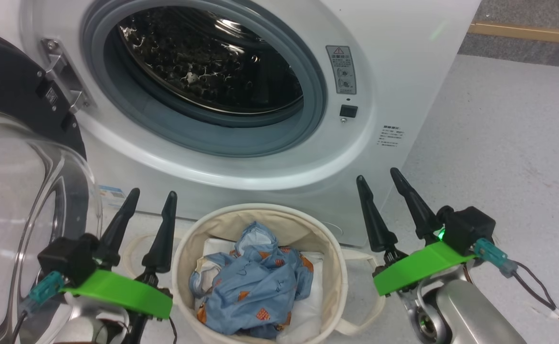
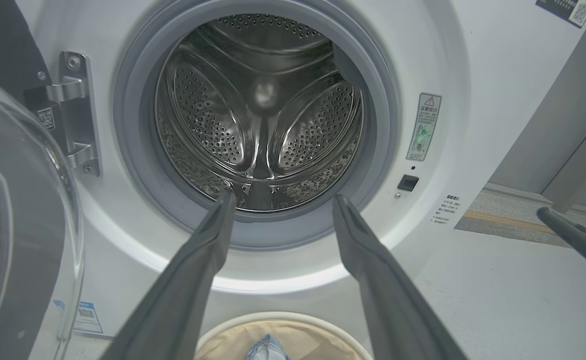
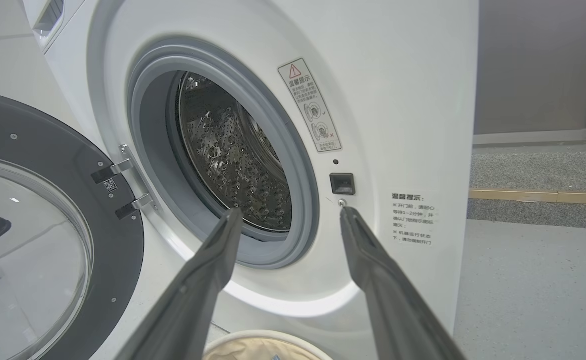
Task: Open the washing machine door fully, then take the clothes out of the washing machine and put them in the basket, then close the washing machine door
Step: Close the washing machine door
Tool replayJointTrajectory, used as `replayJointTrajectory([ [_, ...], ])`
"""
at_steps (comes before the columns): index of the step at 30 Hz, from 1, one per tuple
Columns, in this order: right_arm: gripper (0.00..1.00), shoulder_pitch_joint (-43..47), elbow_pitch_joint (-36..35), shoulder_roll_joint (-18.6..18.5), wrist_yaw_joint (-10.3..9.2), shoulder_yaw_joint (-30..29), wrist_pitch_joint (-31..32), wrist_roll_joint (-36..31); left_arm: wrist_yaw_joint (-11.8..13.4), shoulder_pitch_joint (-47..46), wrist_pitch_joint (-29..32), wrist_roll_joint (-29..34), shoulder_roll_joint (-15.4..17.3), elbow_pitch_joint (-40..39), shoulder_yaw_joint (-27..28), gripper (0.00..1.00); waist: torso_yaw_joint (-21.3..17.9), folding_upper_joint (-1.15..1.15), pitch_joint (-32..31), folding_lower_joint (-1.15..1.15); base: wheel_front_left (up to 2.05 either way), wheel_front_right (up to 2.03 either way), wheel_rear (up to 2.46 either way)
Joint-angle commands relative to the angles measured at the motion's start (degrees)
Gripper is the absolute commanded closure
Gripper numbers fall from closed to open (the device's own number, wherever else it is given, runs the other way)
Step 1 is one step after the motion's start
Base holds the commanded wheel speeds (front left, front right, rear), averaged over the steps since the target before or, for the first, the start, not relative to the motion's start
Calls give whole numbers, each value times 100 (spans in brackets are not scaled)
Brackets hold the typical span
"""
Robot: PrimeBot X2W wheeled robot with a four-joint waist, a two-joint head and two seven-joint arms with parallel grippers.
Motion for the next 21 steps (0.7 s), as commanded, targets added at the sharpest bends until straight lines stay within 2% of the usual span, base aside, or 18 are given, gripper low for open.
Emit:
replayJointTrajectory([
  [1, 0, -41, -162, -1, 42, 98, -45, 17, 24, -130, -16, -34, 153, -229, 221, 0, 4, 0, -10, 0, -91, 75, 16],
  [8, 0, -30, -163, -8, 42, 112, -42, 29, 70, -110, -19, -42, 158, -219, 202, 0, 31, 0, -27, 0, -145, 131, 15],
  [21, 0, -18, -149, 11, 42, 127, -20, 44, 132, -96, 1, -80, 186, -188, 180, 0, 64, 0, -28, 0, -198, 209, -10],
])
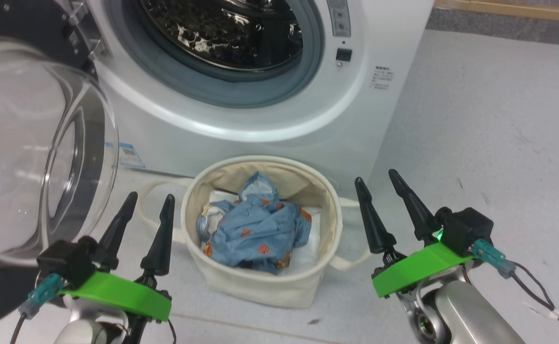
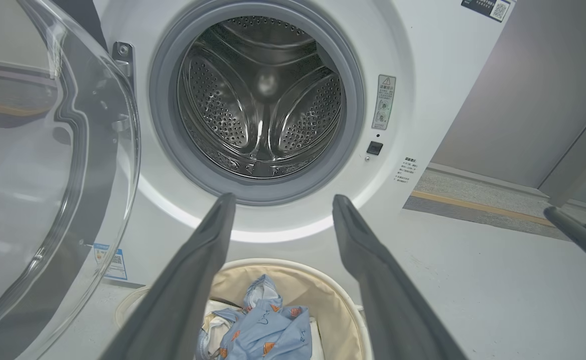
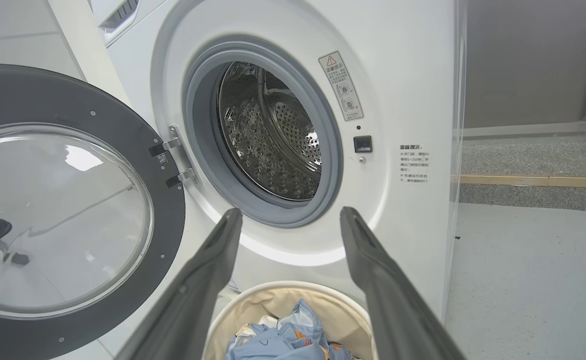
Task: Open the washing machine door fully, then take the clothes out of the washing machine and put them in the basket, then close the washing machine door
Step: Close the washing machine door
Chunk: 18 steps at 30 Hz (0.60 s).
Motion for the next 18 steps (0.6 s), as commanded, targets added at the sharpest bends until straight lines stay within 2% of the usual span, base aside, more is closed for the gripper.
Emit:
replayJointTrajectory([
  [1, 0, -16, -161, 19, 42, 92, -21, 44, 31, -143, -3, -22, 141, -186, 197, 0, 0, 0, -2, 0, -157, 157, 0],
  [8, 0, -12, -154, 30, 42, 117, -12, 54, 30, -142, -16, -44, 149, -138, 157, 0, 15, 0, -5, 0, -102, 102, 0],
  [18, 0, 10, -150, 1, 42, 101, 0, 71, 24, -159, -7, -135, 121, -10, 101, 0, 224, 0, -49, 0, -11, 11, 0],
])
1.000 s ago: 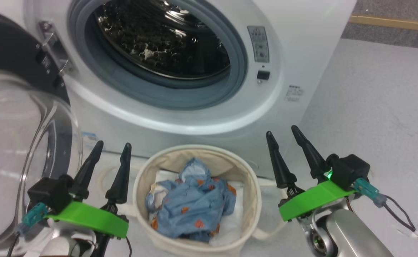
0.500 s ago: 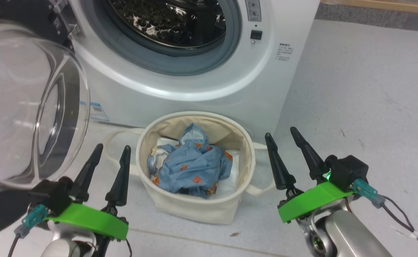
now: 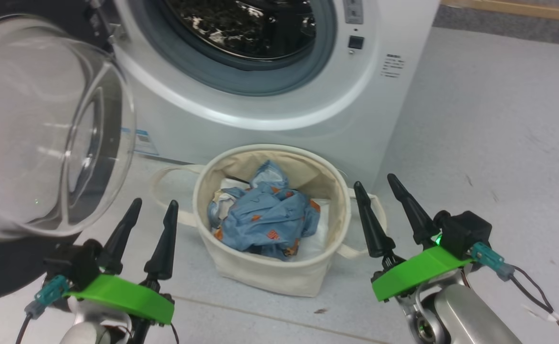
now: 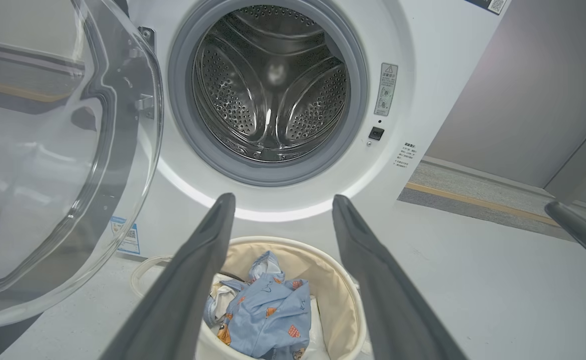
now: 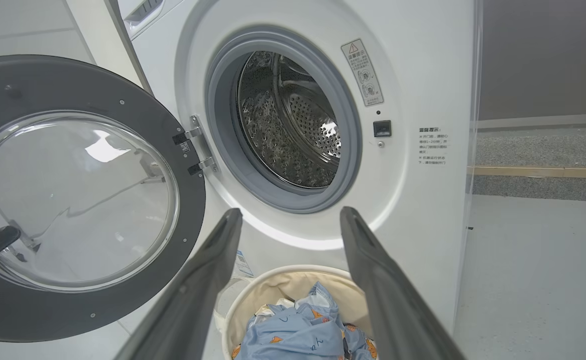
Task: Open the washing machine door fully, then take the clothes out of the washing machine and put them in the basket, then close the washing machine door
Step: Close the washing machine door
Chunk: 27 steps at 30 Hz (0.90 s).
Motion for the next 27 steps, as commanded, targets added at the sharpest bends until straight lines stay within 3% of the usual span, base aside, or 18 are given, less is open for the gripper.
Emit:
replayJointTrajectory([
  [1, 0, -43, -173, -4, 42, 73, 0, 24, 26, -169, -46, -43, 109, -152, 216, 0, 112, 0, -42, 0, 0, 0, 0],
  [8, 0, -103, -185, -145, 42, 195, 80, 59, 124, -103, -181, 66, 101, -20, 160, 0, 643, 0, -169, 0, 0, 0, 0],
  [14, 0, -130, -185, -184, 42, 227, 103, 110, 409, -44, -380, 252, 102, 75, 231, 0, 1091, 0, -264, 0, 0, 0, 0],
  [27, 0, -61, -74, -204, 42, 354, 100, 235, 565, 145, -514, 217, 120, 68, 316, 0, 2046, 0, -512, 0, 0, 0, 0],
])
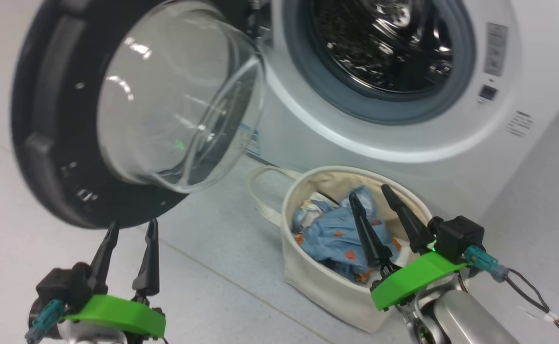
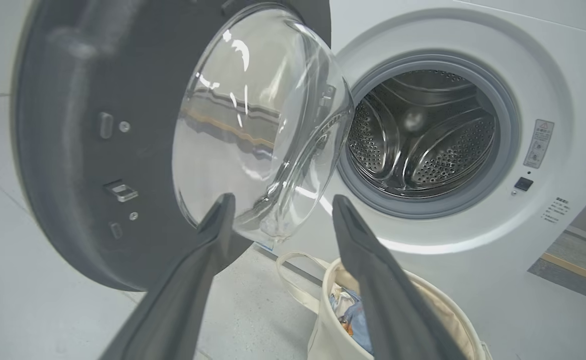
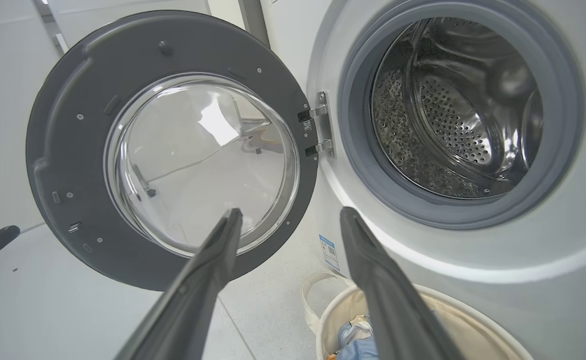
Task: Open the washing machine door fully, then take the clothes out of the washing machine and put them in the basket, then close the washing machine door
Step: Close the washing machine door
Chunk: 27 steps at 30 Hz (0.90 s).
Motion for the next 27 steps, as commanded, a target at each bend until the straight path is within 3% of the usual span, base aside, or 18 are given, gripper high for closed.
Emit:
replayJointTrajectory([
  [1, 0, -65, -160, -34, 42, 94, -9, 36, 23, -162, -44, 50, 125, -184, 229, 0, 200, 0, -80, 0, 0, 0, 0],
  [5, 0, -35, -154, -31, 42, 149, 6, 67, 57, -76, 7, -17, 110, -220, 239, 0, 457, 0, -133, 0, 0, 0, 0],
  [16, 0, -377, -80, -31, 42, 594, 58, 223, 314, 209, -70, -87, 151, -518, 457, 0, 613, 0, 38, 0, 0, 0, 0],
  [27, 0, -489, 56, -54, 42, 610, -42, 301, 230, 180, 32, -369, 128, -614, 494, 0, 614, 0, 52, 0, 0, 0, 0],
])
